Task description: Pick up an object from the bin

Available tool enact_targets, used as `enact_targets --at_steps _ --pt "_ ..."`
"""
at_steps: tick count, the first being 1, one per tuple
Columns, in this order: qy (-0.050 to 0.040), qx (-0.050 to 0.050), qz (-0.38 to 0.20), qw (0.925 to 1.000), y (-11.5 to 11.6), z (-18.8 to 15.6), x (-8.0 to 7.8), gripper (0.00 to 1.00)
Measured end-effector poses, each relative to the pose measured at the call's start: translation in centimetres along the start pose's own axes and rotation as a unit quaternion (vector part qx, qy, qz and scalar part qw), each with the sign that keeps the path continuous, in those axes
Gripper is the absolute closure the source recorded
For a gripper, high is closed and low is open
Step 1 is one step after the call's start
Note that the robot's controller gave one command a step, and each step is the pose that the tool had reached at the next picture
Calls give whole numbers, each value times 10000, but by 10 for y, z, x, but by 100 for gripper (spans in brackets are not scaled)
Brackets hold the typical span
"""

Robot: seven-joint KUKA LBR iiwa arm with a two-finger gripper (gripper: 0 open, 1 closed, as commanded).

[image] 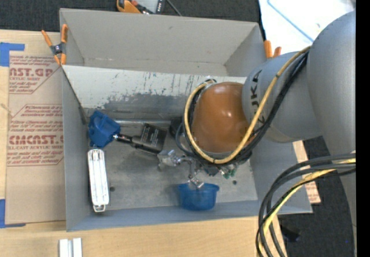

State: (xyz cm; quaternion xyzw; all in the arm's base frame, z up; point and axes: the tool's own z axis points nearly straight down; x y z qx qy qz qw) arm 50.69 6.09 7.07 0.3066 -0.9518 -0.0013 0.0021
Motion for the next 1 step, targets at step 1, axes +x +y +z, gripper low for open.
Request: enact_targets --at_steps 1 --pt "-10 5 206 9998 -50 0 41 0"
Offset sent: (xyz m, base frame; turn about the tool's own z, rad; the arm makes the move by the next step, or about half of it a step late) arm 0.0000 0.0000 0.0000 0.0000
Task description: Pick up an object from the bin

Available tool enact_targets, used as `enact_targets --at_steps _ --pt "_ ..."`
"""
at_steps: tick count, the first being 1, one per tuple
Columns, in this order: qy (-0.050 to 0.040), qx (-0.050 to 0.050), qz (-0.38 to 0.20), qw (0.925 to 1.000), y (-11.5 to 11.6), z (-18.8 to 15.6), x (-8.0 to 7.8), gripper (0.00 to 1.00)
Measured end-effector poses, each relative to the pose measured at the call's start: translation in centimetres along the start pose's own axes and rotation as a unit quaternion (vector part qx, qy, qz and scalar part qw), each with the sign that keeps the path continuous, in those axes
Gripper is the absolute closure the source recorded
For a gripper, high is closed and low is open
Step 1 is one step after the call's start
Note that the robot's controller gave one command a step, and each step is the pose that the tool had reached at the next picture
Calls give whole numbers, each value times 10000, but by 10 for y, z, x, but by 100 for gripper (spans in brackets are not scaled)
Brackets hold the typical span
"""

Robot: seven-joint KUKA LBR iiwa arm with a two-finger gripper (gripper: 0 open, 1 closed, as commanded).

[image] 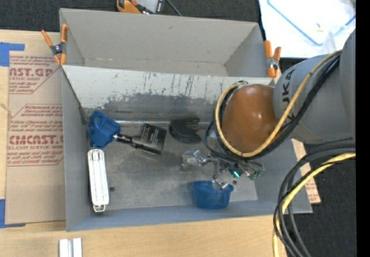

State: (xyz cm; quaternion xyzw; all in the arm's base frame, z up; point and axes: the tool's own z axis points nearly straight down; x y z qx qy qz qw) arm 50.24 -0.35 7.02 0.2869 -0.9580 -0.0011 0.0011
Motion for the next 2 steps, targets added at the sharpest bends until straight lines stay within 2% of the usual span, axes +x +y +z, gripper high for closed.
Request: enact_targets --at_steps 1,2 --pt "5 3 -2 10000 0 0 1 100" --pt "4 3 -3 10000 0 0 1 100"
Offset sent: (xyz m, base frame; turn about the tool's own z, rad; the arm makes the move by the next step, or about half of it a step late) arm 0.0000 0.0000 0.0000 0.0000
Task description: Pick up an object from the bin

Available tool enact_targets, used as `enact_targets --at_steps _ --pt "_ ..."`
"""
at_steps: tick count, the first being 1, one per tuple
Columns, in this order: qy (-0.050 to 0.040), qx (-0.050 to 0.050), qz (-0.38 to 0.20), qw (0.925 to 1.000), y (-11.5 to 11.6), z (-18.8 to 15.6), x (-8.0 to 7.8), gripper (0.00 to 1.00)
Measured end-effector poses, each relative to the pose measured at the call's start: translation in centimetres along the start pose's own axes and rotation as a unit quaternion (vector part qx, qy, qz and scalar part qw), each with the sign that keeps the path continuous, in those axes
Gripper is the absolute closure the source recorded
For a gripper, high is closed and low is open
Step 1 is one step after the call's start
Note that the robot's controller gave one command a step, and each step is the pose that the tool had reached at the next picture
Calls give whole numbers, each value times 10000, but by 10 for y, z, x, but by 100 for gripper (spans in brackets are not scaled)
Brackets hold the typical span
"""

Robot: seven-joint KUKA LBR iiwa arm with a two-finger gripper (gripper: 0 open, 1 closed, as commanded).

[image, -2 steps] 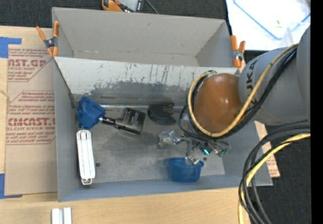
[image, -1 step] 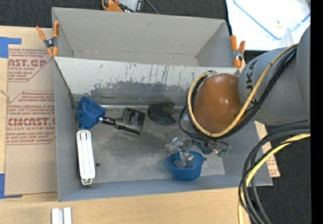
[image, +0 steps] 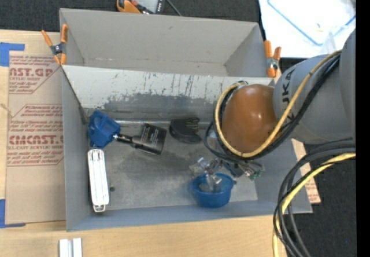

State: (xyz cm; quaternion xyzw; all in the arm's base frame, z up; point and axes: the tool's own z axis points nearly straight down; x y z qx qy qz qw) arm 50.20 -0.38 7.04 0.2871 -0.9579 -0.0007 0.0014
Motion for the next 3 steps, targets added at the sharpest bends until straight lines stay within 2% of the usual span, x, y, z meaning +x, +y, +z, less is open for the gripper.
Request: enact_targets --at_steps 1,2,3 --pt "-14 3 56 10000 2 -88 2 100" --pt "22 -32 38 10000 -8 -49 12 100" --pt "-12 -11 111 9999 0 -147 8 100"
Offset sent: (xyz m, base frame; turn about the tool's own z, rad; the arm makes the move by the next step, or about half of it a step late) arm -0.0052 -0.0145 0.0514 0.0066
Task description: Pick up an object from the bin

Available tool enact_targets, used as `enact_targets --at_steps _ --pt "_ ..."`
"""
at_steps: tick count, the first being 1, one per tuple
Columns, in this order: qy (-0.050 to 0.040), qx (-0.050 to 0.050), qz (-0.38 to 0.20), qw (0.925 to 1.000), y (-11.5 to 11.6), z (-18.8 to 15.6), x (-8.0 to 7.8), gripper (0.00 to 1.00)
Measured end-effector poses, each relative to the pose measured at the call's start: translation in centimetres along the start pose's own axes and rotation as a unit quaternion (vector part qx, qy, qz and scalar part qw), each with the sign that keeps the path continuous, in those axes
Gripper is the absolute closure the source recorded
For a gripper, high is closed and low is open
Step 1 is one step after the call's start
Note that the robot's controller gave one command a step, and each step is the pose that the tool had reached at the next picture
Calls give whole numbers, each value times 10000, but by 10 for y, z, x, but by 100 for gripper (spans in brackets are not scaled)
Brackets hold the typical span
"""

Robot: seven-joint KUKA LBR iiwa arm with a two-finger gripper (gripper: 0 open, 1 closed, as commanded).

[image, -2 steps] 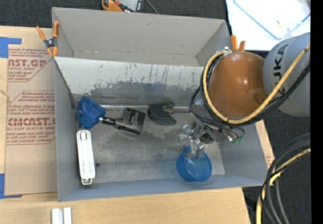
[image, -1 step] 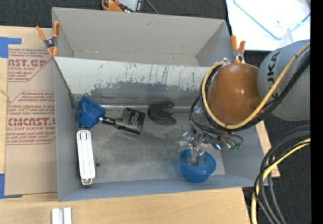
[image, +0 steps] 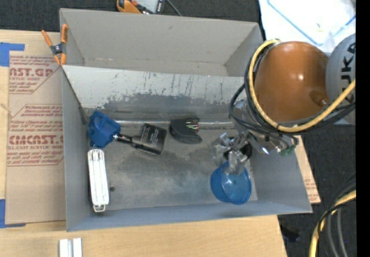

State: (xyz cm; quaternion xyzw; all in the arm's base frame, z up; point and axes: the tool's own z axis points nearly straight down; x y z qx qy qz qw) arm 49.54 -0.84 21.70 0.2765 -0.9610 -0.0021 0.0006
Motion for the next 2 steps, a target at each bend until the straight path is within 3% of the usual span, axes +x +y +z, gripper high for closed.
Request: enact_targets --at_steps 1,2 --pt "-82 55 10 10000 -7 -6 -3 100" --pt "-42 23 -399 9992 -12 -35 -14 100"
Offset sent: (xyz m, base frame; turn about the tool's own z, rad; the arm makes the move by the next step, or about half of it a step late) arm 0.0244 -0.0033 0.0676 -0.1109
